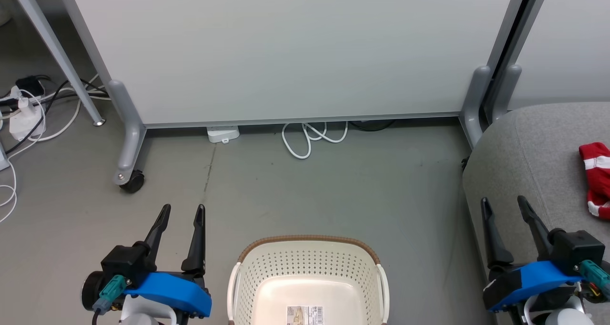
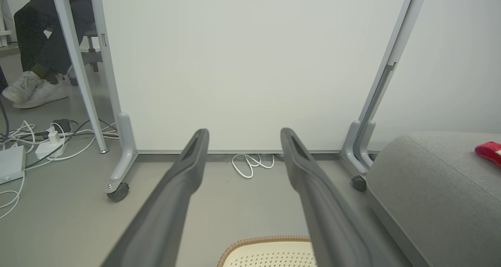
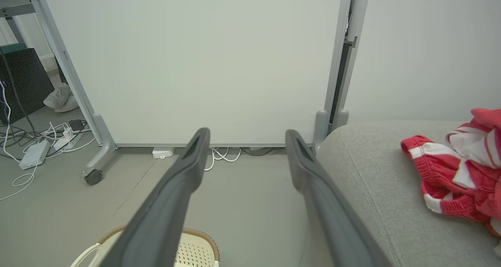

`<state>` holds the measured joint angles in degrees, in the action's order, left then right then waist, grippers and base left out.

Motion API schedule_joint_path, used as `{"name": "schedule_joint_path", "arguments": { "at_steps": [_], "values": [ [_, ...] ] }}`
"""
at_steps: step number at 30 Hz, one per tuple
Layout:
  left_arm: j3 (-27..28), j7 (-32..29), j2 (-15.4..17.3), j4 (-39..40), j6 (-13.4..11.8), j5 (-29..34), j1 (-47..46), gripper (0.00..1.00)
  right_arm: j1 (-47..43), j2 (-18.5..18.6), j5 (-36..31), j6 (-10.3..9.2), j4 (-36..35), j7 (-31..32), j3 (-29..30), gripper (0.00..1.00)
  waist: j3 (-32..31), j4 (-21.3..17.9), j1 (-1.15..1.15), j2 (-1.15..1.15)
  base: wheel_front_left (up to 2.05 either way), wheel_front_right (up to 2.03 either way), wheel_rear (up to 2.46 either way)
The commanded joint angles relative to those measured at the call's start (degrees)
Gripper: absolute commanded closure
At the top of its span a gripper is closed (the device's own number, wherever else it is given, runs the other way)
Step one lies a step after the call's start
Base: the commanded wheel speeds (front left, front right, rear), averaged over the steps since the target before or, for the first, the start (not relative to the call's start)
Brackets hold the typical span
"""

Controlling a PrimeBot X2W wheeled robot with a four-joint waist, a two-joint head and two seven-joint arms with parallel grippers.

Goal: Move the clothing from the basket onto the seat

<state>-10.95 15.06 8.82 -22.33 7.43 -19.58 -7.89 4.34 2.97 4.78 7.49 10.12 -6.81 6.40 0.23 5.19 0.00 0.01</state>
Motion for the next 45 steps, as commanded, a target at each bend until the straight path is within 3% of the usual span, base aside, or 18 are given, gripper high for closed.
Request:
{"name": "schedule_joint_path", "arguments": {
  "at_steps": [1,24,25,32,45],
  "values": [
    [0.1,0.2,-0.1,-0.2,0.1,0.0,0.3,0.0,-0.9,-0.1,0.6,0.01,0.2,-0.4,-0.1,0.0,0.1,0.1,0.0,-0.01,0.0,0.0,0.0],
    [0.3,0.2,-0.8,-0.9,0.1,-0.4,0.2,0.0,0.0,-0.1,2.0,0.01,1.1,-1.0,-0.8,0.0,0.7,-0.4,0.0,-0.01,0.0,0.0,0.0],
    [0.3,0.0,-0.7,-0.9,0.0,-0.4,0.0,1.0,0.1,0.0,1.6,0.0,1.2,-0.6,-0.8,1.0,0.7,-0.4,0.0,-0.01,0.0,0.0,0.0],
    [0.2,-0.6,-1.5,-3.5,0.0,-1.5,2.8,1.0,-0.7,-0.3,2.7,0.0,4.6,0.0,-0.5,1.0,0.7,-0.5,0.01,-0.01,0.0,0.0,0.0],
    [3.3,-4.3,-2.3,-1.2,-0.3,-13.9,2.5,1.0,0.0,-0.2,17.5,0.0,4.5,2.4,-0.4,1.0,0.6,-1.0,0.01,-0.01,0.0,0.0,0.0]
  ]
}}
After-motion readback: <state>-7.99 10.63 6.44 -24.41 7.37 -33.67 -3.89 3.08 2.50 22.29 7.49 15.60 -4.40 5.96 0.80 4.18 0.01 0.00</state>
